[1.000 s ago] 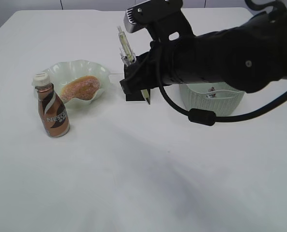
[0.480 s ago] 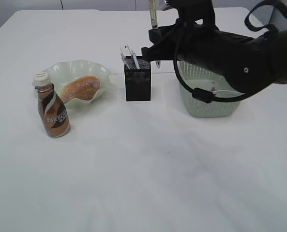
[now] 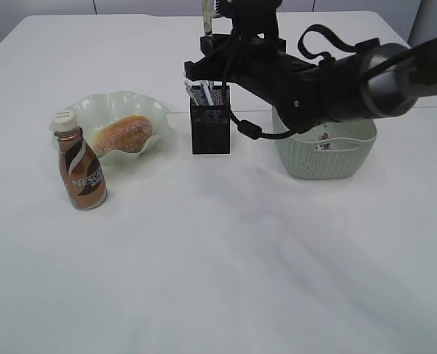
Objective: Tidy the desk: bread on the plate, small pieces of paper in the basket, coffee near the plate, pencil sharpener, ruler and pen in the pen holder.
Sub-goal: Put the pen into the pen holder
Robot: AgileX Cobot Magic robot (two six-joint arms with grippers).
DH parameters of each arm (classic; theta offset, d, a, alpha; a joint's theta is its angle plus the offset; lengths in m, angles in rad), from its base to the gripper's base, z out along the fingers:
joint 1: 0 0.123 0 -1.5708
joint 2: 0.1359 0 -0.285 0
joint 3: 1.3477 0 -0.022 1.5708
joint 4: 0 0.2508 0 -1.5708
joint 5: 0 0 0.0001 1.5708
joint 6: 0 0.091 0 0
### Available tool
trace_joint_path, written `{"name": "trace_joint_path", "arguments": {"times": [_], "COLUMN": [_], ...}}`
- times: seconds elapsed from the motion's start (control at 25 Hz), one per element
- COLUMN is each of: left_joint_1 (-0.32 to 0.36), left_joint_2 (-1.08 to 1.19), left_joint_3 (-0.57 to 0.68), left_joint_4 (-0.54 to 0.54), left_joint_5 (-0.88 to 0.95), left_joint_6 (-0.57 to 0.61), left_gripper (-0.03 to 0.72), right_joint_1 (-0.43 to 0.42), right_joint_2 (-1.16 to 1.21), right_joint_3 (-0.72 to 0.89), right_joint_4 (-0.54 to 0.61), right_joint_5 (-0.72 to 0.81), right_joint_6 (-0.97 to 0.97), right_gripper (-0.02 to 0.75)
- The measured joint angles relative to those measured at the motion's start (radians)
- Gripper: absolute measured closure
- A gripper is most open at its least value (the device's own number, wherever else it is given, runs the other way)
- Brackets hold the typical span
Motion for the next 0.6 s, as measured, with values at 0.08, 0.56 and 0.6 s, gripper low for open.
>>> {"name": "trace_joint_path", "arguments": {"times": [0.08,0.56,0.6], "left_joint_1": [0.0,0.0,0.0], "left_joint_2": [0.0,0.0,0.0], "left_joint_3": [0.0,0.0,0.0], "left_joint_4": [0.0,0.0,0.0], "left_joint_5": [0.0,0.0,0.0], "left_joint_6": [0.0,0.0,0.0], "left_gripper": [0.452,0.452,0.452], "right_joint_1": [-0.001,-0.043,-0.048], "right_joint_2": [0.04,0.155,0.155], "right_joint_3": [-0.051,-0.221,-0.221], "right_joint_4": [0.003,0.012,0.014], "right_joint_5": [0.0,0.133,0.135], "right_joint_6": [0.0,-0.052,-0.052], "right_gripper": [0.649,0.649,0.649]}}
